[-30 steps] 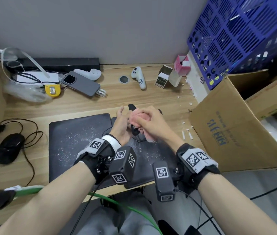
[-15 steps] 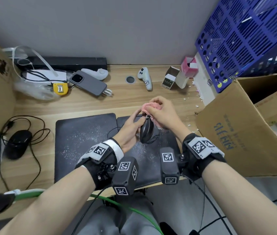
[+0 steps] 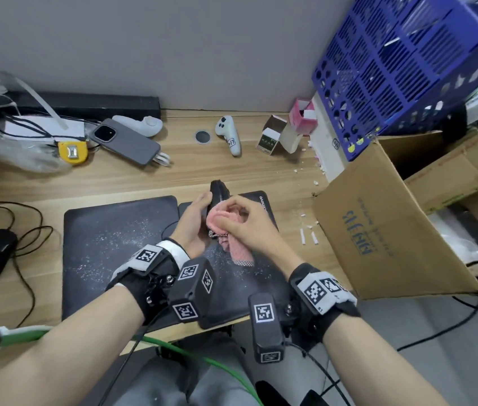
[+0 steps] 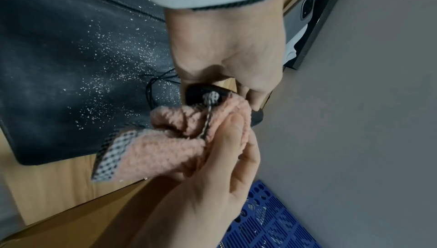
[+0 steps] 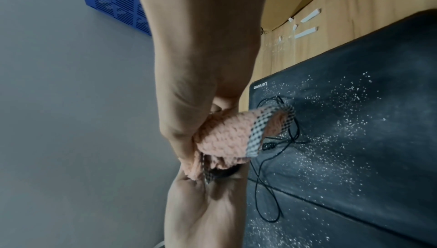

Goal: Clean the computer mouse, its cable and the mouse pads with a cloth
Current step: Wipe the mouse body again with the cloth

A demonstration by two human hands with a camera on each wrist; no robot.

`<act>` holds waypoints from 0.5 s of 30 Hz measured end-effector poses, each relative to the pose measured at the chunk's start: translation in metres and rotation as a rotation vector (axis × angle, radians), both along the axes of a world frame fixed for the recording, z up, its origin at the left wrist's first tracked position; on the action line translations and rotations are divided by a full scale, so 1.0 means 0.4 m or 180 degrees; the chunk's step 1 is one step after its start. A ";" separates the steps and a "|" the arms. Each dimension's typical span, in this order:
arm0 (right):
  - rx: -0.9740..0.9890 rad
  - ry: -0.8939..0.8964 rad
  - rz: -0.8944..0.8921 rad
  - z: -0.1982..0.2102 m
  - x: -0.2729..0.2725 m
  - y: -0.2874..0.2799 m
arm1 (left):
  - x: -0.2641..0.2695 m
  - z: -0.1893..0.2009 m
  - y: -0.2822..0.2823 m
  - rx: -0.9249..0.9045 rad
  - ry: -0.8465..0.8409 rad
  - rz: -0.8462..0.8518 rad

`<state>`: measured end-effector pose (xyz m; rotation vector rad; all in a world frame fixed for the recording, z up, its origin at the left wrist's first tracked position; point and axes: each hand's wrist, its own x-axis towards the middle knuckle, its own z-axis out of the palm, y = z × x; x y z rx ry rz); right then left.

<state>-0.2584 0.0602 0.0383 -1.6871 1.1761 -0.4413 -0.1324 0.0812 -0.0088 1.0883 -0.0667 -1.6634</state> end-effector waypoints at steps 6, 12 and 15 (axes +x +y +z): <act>-0.0046 -0.0021 -0.0374 0.013 0.002 -0.050 | -0.004 0.017 0.008 -0.0181 -0.0348 -0.0187; -0.0114 0.0120 -0.0915 -0.007 0.022 -0.116 | 0.001 0.030 0.054 -0.0647 -0.1155 -0.0799; -0.0094 0.0204 -0.0941 -0.020 0.023 -0.109 | 0.011 0.024 0.049 -0.0644 -0.1396 -0.0965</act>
